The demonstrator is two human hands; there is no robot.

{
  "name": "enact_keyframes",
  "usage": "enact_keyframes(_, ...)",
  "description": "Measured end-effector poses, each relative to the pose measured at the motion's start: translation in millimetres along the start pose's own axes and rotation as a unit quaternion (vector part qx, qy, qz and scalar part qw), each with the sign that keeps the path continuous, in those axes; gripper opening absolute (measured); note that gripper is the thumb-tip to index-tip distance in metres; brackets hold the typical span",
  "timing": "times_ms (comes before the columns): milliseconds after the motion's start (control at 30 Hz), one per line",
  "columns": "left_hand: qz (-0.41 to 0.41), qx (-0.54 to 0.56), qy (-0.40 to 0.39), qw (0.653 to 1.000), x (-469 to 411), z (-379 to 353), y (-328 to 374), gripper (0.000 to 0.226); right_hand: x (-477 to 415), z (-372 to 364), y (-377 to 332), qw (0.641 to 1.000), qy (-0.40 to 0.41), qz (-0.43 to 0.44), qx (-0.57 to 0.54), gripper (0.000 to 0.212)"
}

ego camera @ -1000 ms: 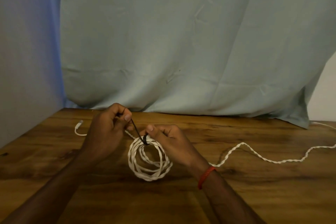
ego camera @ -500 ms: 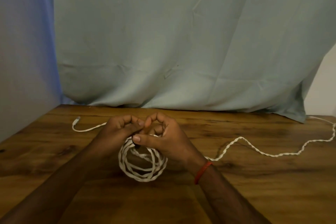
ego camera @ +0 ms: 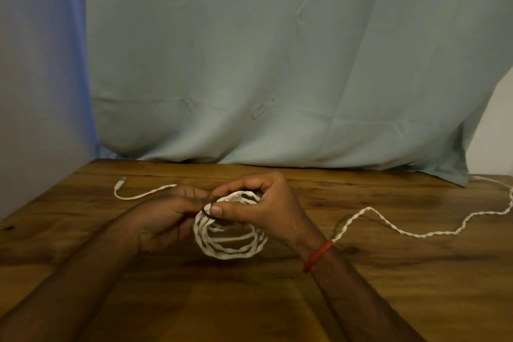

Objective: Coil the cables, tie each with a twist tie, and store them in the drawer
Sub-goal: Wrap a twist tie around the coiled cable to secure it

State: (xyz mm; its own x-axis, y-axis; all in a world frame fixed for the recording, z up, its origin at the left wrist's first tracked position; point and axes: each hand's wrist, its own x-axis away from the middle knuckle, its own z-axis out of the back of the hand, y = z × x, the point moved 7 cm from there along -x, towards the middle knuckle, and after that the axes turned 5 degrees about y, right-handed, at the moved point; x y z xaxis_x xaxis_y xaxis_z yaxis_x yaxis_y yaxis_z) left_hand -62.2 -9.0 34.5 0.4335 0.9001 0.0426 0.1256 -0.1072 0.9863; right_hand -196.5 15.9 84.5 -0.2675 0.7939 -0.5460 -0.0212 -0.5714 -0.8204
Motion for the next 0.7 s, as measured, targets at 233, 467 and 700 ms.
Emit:
enact_keyframes(233, -0.007, -0.016, -0.060, 0.998, 3, -11, 4, 0.072, 4, -2, -16, 0.999, -0.047, 0.004, 0.024, 0.037)
enact_keyframes(467, -0.087, 0.026, 0.006, 0.996, 28, -45, 25, 0.032, 12, -8, -52, 0.993, -0.097, 0.023, 0.069, 0.050)
enact_keyframes(700, -0.006, 0.064, 0.001, 0.998, 43, -89, 11, 0.028, 45, 19, -91, 0.976, -0.078, 0.049, 0.199, 0.031)
